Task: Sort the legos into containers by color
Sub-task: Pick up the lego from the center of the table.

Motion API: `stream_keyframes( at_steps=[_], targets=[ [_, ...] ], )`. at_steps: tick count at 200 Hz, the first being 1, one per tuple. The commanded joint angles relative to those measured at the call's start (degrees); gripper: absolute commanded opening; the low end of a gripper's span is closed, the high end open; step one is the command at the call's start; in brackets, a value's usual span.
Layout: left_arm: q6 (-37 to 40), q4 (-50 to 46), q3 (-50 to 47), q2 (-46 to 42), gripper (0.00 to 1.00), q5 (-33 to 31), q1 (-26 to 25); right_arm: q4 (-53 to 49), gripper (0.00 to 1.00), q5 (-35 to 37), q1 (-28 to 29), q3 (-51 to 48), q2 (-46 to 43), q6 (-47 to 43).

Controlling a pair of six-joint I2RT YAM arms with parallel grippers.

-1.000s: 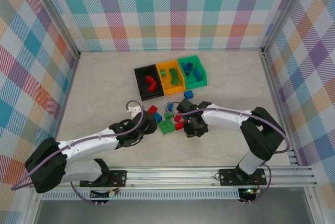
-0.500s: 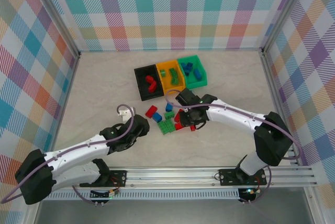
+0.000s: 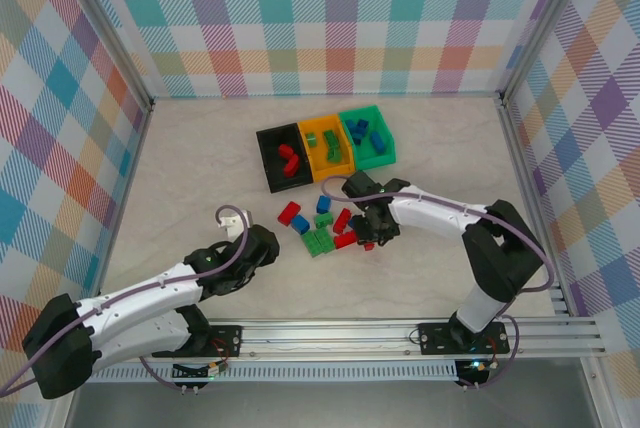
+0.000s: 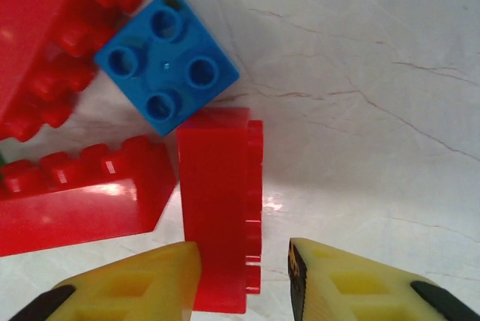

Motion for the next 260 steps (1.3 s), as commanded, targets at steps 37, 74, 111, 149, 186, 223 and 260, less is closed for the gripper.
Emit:
stream_keyframes(
  at_steps=[37,74,111,149,186,223,260],
  targets=[
    [-0.24,-1.64,1.84,1.51,0.57,-0.78,-0.93,2.32,0.33,-2.23,0.14,2.33,7.28,-2.03],
    [-0.90,-1.32,0.51,0.48,0.57,-1.16,-0.93,1.05,0.46,-1.26,0.09,3.07,8.88,-3.14],
    [-0.76,-0.83,0.81,1.36,0.57,-0.99,-0.93,0.59,0.54,-0.18,0.08,1.51,8.68,-2.24],
    [-0.11,0.38,1.48,3.35,0.57,-0.70,-0.98,1.53,0.47,-0.32,-0.17,0.61,9.13,-1.82],
    [0.44,0.31,2.38,4.54,0.57,-0.26,-0.92,2.00,0.27,-1.24,-0.16,0.80,6.34,-2.37],
    [0.14,1.09,1.74,4.57,0.57,0.03,-0.93,-0.73,0.26,-0.85,-0.18,6.64,3.40,-4.48],
    [0.11,1.12,2.22,4.99,0.57,0.67,-0.93,-0.56,0.27,-4.46,-0.20,18.27,6.28,-7.17]
  ],
)
